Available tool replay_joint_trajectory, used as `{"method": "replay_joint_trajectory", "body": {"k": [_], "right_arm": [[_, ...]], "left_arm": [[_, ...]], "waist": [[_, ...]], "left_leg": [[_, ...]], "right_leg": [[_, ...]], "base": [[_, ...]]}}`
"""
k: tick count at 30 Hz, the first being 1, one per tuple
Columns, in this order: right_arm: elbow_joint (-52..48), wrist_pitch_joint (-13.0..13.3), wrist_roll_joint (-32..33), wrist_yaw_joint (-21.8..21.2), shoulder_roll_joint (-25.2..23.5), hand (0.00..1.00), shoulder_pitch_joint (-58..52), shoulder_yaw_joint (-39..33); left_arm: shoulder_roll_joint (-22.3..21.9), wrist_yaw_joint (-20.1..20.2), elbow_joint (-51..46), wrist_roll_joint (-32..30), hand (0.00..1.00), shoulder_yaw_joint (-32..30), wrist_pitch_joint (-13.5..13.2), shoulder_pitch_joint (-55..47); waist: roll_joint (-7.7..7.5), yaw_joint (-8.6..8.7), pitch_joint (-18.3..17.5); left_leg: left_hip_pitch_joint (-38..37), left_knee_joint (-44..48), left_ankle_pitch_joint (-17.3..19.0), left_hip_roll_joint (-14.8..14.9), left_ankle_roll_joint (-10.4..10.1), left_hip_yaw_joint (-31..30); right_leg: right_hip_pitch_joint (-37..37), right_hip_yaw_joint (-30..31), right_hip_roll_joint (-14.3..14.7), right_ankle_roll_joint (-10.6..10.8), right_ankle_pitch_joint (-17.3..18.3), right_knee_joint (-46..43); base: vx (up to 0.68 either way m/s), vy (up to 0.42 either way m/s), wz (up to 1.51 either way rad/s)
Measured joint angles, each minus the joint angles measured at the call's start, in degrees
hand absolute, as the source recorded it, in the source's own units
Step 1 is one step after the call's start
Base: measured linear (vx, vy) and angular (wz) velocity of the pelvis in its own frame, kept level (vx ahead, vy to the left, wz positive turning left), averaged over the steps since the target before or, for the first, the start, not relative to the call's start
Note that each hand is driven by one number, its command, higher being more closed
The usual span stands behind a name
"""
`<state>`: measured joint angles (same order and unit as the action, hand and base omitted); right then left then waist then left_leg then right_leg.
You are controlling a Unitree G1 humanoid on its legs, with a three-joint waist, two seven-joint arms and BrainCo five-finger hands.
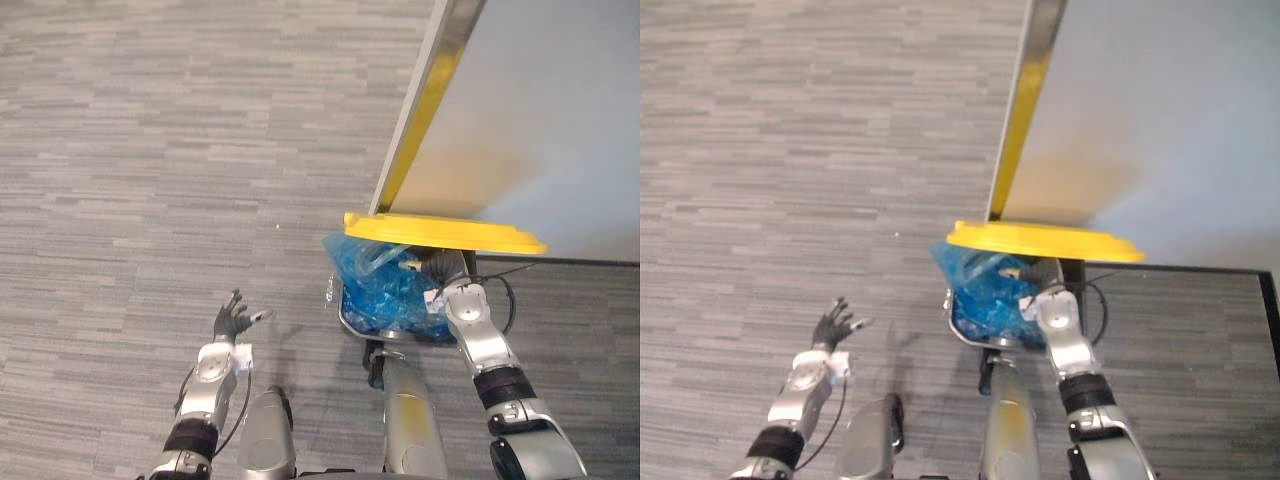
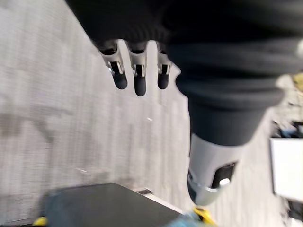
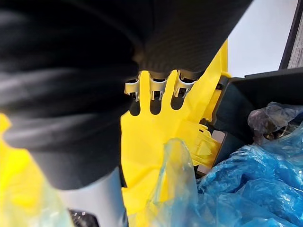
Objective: Gather rubbish on tea table into small bin, then transfer packed bag to large trash can.
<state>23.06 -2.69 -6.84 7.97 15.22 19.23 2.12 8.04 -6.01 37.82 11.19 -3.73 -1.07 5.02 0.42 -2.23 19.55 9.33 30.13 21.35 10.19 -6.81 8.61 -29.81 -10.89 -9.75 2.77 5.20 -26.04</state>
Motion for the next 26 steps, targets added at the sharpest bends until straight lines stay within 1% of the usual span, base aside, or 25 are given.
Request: {"method": "replay_joint_trajectory", "body": {"k": [2, 3, 4, 5, 6, 7, 8, 9, 10, 11, 12, 13, 14, 15, 16, 17, 18, 19, 20, 21, 22, 24, 25, 26], "right_arm": [[0.0, 0.2, -0.4, -0.5, -1.8, 0.0, -1.3, -0.1], [0.0, 0.6, -1.6, -0.7, -3.3, 0.0, -2.5, -0.1], [0.0, 0.7, -2.3, -0.9, -5.1, 0.0, -4.3, 0.2], [0.0, 0.7, -2.9, -1.2, -6.3, 0.0, -5.9, 0.4], [0.1, 0.8, -4.2, -1.5, -8.0, 0.0, -8.4, 0.4], [0.3, 1.0, -4.5, -2.0, -9.2, 0.0, -10.5, 0.4], [0.8, 1.1, -4.5, -2.6, -10.8, 0.0, -13.3, 0.4], [2.1, 1.4, -4.7, -2.9, -12.4, 0.0, -15.7, 0.5], [4.2, 1.7, -5.0, -3.0, -13.2, 0.0, -17.0, 0.4], [8.5, 2.2, -6.4, -3.2, -14.0, 0.0, -19.2, 0.2], [13.4, 2.4, -7.0, -3.4, -15.2, 0.0, -21.5, -1.3], [20.3, 2.2, -7.3, -3.4, -16.3, 0.0, -22.6, -4.7], [21.8, 2.1, -7.2, -3.5, -16.5, 0.0, -22.7, -5.8], [23.9, 2.3, -7.9, -3.0, -15.8, 0.0, -21.8, -8.5], [24.7, 2.2, -8.2, -2.7, -15.4, 0.0, -21.5, -9.5], [26.5, 2.1, -8.2, -2.3, -15.5, 0.0, -22.0, -10.7], [29.3, 1.8, -8.2, -2.2, -15.0, 0.0, -21.3, -11.5], [29.7, 1.7, -8.3, -2.1, -14.8, 0.0, -21.3, -11.6], [30.1, 1.4, -8.2, -1.8, -14.8, 0.0, -21.3, -12.4], [30.6, 1.1, -8.2, -1.5, -14.9, 0.0, -21.3, -13.6], [32.1, 1.0, -8.1, -1.2, -14.8, 0.0, -21.1, -14.9], [32.9, 0.6, -7.8, -1.1, -14.6, 0.0, -20.7, -15.7], [33.4, 0.3, -7.7, -1.1, -14.5, 0.0, -20.4, -16.7], [34.1, 0.3, -7.1, -1.0, -14.4, 0.0, -20.3, -17.5]], "left_arm": [[-1.7, 0.0, 3.6, -1.0, 0.0, -1.9, 0.7, -1.0], [-3.1, -0.3, 5.8, -1.2, 0.0, -2.9, 1.2, -1.3], [-4.7, -0.6, 7.9, -1.9, 0.0, -3.9, 2.1, -1.4], [-5.6, -1.1, 9.0, -2.9, 0.0, -3.9, 2.2, -1.6], [-6.5, -1.5, 9.7, -3.7, 0.0, -3.6, 2.3, -2.0], [-7.0, -1.3, 10.3, -3.6, 0.0, -3.4, 2.6, -2.1], [-7.6, -1.1, 10.9, -3.7, 0.0, -3.2, 2.8, -2.7], [-8.0, -1.1, 11.4, -3.8, 0.0, -3.2, 2.8, -3.5], [-7.9, -1.1, 11.9, -3.9, 0.0, -3.4, 2.8, -3.5], [-7.8, -1.1, 12.7, -4.1, 0.0, -3.4, 2.9, -4.3], [-7.5, -1.0, 12.6, -4.5, 0.0, -3.6, 2.9, -4.7], [-7.7, -0.9, 13.3, -4.6, 0.0, -4.6, 3.0, -3.9], [-8.1, -0.9, 13.7, -4.8, 0.0, -5.0, 3.1, -3.8], [-9.7, -0.7, 15.0, -5.0, 0.0, -6.8, 3.1, -3.7], [-10.5, -0.6, 15.4, -5.0, 0.0, -7.9, 3.2, -3.7], [-10.8, -0.6, 15.7, -5.0, 0.0, -8.2, 3.2, -3.0], [-11.2, -0.5, 16.8, -5.0, 0.0, -7.9, 3.3, -2.3], [-11.2, -0.3, 17.2, -5.0, 0.0, -8.0, 3.4, -2.4], [-11.2, -0.5, 17.8, -5.0, 0.0, -8.5, 3.4, -2.5], [-11.3, -0.6, 18.0, -5.0, 0.0, -8.7, 3.4, -2.6], [-11.3, -0.7, 18.1, -5.0, 0.0, -8.7, 3.4, -2.8], [-11.2, -0.9, 18.4, -5.0, 0.0, -8.9, 3.4, -3.2], [-11.2, -1.1, 19.1, -5.0, 0.0, -9.0, 3.4, -3.6], [-11.1, -1.2, 19.6, -5.0, 0.0, -9.0, 3.5, -3.8]], "waist": [[-0.66, -0.19, -1.0], [-0.95, -0.69, -1.2], [-0.95, -0.73, -1.2], [-1.04, -0.64, -1.2], [-1.32, -0.38, -1.3], [-1.81, -0.09, -1.6], [-1.42, 0.08, -2.7], [-1.56, 0.26, -3.1], [-2.77, 1.2, -3.7], [-3.73, 1.72, -4.8], [-5.28, 1.78, -6.3], [-5.66, 1.63, -7.3], [-4.88, 1.44, -7.7], [-2.49, 0.44, -9.1], [-2.37, 0.6, -9.6], [-4.42, 1.17, -10.2], [-3.28, 0.85, -10.6], [-2.67, 0.86, -11.1], [-2.66, 0.93, -11.5], [-1.69, 1.07, -12.3], [-1.77, 1.49, -12.8], [-1.14, 1.51, -13.3], [-0.98, 1.55, -13.5], [-0.83, 1.6, -13.6]], "left_leg": [[-0.9, 0.0, 0.1, -0.6, 0.0, 0.9], [-2.0, 0.0, 0.2, -0.8, 0.2, 2.0], [-3.5, -0.1, 0.3, -0.8, 0.0, 2.7], [-4.4, -0.1, 0.4, -0.8, -0.1, 2.9], [-5.6, -0.2, 0.5, -0.8, -0.2, 3.0], [-6.3, -0.9, 0.0, -0.9, -0.3, 3.1], [-7.0, -4.1, -2.0, 0.6, -0.4, 3.6], [-7.6, -7.1, -4.2, 1.0, -0.8, 4.2], [-8.1, -8.6, -5.2, 1.0, -1.0, 4.0], [-8.9, -9.8, -6.3, 1.0, -1.7, 3.7], [-8.7, -9.9, -6.8, 0.7, -2.8, 3.0], [-8.4, -10.5, -7.0, 1.2, -2.9, 3.1], [-8.4, -11.2, -7.1, 1.8, -2.8, 3.4], [-8.4, -14.4, -8.9, 4.1, 0.1, 4.3], [-8.6, -15.6, -10.1, 4.6, -0.8, 6.1], [-9.7, -16.7, -11.7, 2.1, -3.3, 6.6], [-10.9, -18.4, -12.7, 2.6, -3.5, 7.6], [-11.1, -19.1, -13.0, 3.0, -3.0, 8.3], [-11.9, -20.5, -13.4, 3.0, -2.1, 8.4], [-12.7, -21.9, -14.0, 2.9, -1.2, 8.4], [-13.5, -23.5, -14.3, 2.4, -0.7, 8.4], [-13.4, -24.3, -14.4, 2.1, -0.6, 8.4], [-13.5, -24.7, -14.5, 1.5, -0.5, 8.5], [-13.5, -25.0, -14.6, 1.2, -0.5, 8.6]], "right_leg": [[0.0, 1.1, -0.2, 0.1, -0.1, -0.3], [0.3, 2.0, -0.1, 0.4, -0.2, -0.3], [1.4, 2.1, -0.1, 1.0, -0.2, -0.3], [2.3, 2.1, -0.1, 1.2, -0.2, -0.2], [3.5, 2.2, 0.0, 1.9, -0.5, 0.6], [4.4, 2.2, 0.3, 3.8, -1.2, 2.5], [5.8, 1.1, 0.5, 8.6, -0.8, 4.9], [2.5, 2.3, 0.1, 2.5, 0.0, -7.0], [1.6, 4.0, -0.2, 0.7, 1.3, -16.0], [3.0, 5.9, -0.5, 1.1, 2.0, -23.8], [6.4, 6.7, -1.5, 1.1, 3.6, -26.5], [8.1, 5.3, 0.1, 1.6, 5.2, -22.3], [8.6, 5.2, 1.3, 1.9, 5.0, -19.9], [12.3, 5.5, 4.7, 1.2, 6.3, -9.9], [13.2, 4.6, 4.2, -0.1, 8.6, -11.5], [15.9, 3.9, 1.9, 0.6, 12.6, -10.4], [17.7, 3.6, 3.2, -1.3, 12.7, -5.9], [18.3, 3.7, 3.9, -1.8, 11.9, -4.3], [18.8, 4.3, 4.6, -1.9, 11.0, -2.6], [19.5, 4.4, 5.0, -1.9, 10.1, -1.0], [20.0, 5.2, 5.5, -1.4, 9.1, 0.8], [20.5, 5.4, 5.7, -0.8, 7.8, 3.0], [21.0, 5.8, 5.7, 0.0, 6.5, 5.0], [21.4, 6.2, 5.6, 0.3, 5.6, 6.2]], "base": [[-0.03, 0.011, -0.23], [-0.04, 0.005, -0.33], [-0.06, 0.009, -0.32], [-0.08, 0.014, -0.2], [-0.05, 0.013, -0.15], [-0.07, 0.024, -0.2], [-0.1, -0.017, -0.22], [-0.12, -0.03, -0.14], [-0.07, -0.101, 0.04], [0.02, -0.149, 0.26], [0.03, -0.195, 0.11], [0.01, -0.159, -0.04], [-0.03, -0.095, -0.62], [-0.02, -0.091, -0.61], [0.01, -0.154, -0.47], [0.01, -0.215, -0.3], [-0.02, -0.154, -0.29], [-0.05, -0.066, -0.51], [-0.07, 0.016, -0.29], [-0.09, 0.028, -0.26], [-0.07, 0.023, -0.16], [-0.08, 0.075, -0.17], [-0.08, 0.118, -0.18], [-0.03, 0.073, -0.14]]}}
